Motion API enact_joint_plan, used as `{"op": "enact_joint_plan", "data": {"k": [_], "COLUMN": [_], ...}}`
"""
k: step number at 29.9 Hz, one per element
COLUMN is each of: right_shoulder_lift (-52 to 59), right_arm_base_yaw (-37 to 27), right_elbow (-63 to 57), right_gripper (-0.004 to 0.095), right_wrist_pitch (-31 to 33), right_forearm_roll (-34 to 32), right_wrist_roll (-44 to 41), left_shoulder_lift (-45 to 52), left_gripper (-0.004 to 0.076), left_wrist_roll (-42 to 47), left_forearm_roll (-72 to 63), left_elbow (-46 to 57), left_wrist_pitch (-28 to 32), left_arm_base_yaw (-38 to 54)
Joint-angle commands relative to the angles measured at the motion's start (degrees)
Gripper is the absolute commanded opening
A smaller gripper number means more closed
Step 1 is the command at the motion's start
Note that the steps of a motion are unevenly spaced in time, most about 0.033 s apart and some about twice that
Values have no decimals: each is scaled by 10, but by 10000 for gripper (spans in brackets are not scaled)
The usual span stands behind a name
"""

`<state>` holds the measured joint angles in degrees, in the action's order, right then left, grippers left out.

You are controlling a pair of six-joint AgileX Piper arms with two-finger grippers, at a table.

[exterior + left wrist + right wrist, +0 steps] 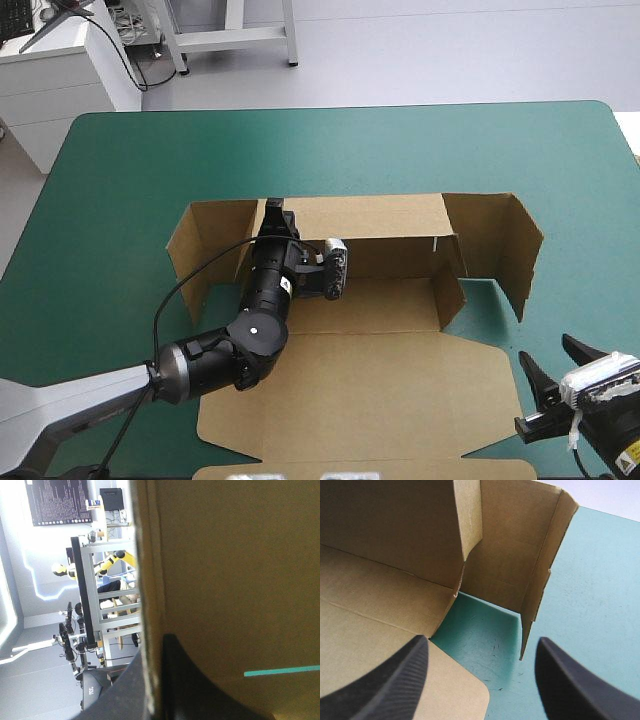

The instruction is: Fold the box

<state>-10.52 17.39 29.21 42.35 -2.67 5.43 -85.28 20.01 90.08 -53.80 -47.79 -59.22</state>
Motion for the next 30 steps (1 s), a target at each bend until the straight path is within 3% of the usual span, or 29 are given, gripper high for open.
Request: {"op": "enact_joint_plan", "data": {"k": [1,7,17,22,30], "right_shoulder_lift": [-7,-44,-279,-413,-594], "right_arm_base_yaw": [-3,-3,-3,-3,-41], "right_elbow": [16,27,151,283,530], "right_gripper": [719,721,726,726,728], "right_wrist_pitch": [-43,-47,-86,-23,108], "right_forearm_roll": [-5,-46,-114,-131,-105], "right_wrist_roll": [-33,-158,-268,-273,-182], "left_shoulder_lift": [21,21,21,21,21], "left_gripper": [-8,-8,-8,-8,-8], "left_wrist_roll": [22,29,29,29,29], "left_forearm_roll": [14,14,18,18,18], "left_elbow": [-11,-11,-11,-11,-11], "left_wrist_pitch": [-18,-33,-33,-33,-33], "left_arm_base_yaw": [-17,-18,-18,-18,-18]}}
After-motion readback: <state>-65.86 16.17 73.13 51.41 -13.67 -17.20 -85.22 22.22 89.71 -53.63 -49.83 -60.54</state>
